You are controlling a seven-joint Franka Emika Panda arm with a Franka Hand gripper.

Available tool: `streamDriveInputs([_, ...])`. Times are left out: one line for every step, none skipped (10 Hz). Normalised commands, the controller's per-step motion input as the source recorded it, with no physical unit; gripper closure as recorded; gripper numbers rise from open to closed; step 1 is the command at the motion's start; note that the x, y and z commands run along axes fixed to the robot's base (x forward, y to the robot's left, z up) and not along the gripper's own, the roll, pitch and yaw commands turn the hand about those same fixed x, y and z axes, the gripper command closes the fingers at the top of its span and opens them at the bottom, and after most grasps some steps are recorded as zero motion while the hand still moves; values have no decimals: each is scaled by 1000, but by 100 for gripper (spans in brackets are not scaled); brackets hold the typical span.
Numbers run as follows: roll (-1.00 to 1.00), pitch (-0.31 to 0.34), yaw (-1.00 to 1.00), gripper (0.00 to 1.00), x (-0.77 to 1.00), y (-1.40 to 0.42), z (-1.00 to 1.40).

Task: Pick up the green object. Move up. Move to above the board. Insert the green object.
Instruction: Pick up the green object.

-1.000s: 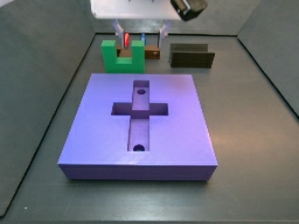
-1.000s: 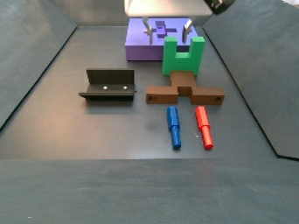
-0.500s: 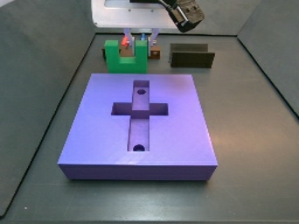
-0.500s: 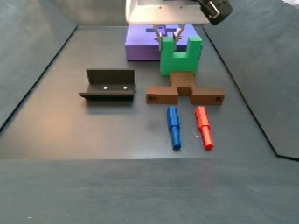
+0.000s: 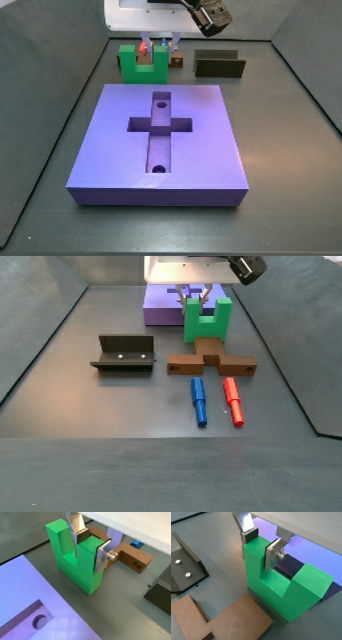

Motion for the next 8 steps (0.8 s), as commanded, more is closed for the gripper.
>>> streamDriveInputs([0,0,0,100,0,0,0])
streamDriveInputs([0,0,0,100,0,0,0])
streamDriveInputs([0,0,0,100,0,0,0])
streamDriveInputs([0,0,0,100,0,0,0])
streamDriveInputs([0,0,0,100,0,0,0])
streamDriveInputs([0,0,0,100,0,0,0])
streamDriveInputs([0,0,0,100,0,0,0])
streamDriveInputs([0,0,0,100,0,0,0])
